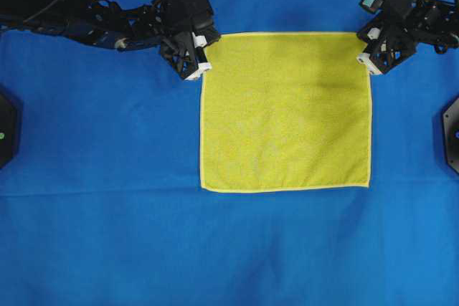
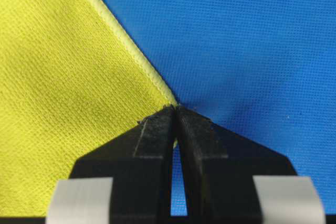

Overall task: Fold the yellow towel.
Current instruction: 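Close both grippers on the far towel corners, then lift the far edge and fold it toward the near edge with both grippers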

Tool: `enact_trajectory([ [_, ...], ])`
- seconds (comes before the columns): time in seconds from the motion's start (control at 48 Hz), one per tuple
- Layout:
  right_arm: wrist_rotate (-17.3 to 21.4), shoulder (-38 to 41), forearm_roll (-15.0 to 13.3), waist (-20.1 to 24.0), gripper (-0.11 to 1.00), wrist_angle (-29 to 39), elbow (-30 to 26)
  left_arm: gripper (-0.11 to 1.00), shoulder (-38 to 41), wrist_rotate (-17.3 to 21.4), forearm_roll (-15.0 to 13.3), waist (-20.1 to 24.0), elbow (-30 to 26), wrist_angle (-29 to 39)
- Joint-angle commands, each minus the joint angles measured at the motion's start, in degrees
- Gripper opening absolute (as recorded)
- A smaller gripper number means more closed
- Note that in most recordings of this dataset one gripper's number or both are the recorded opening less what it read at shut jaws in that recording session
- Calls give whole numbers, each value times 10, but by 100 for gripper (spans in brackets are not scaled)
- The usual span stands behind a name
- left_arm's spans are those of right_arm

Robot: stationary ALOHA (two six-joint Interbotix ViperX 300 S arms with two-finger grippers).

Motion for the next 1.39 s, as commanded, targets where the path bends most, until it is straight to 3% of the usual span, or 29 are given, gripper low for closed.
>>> enact_trajectory([
  [0.0, 1, -34, 3, -3, 3, 13, -3, 1, -36, 2, 0, 5, -12, 2],
  [0.499, 2, -93, 6, 0, 2, 54, -2, 1, -67, 1, 0, -16, -4, 28],
  [0.728, 13, -157, 24, 46, 2, 96, 15, 1, -112, 2, 0, -46, 27, 43],
  [0.874, 51, -209, 28, 103, 2, 112, 39, 1, -129, 1, 0, -78, 46, 49],
  [1.061, 136, -248, 28, 214, 2, 144, 56, 1, -131, -1, 0, -139, 57, 58],
  [1.374, 257, -224, 28, 373, 2, 161, 54, 1, -125, -41, 0, -233, 54, 88],
])
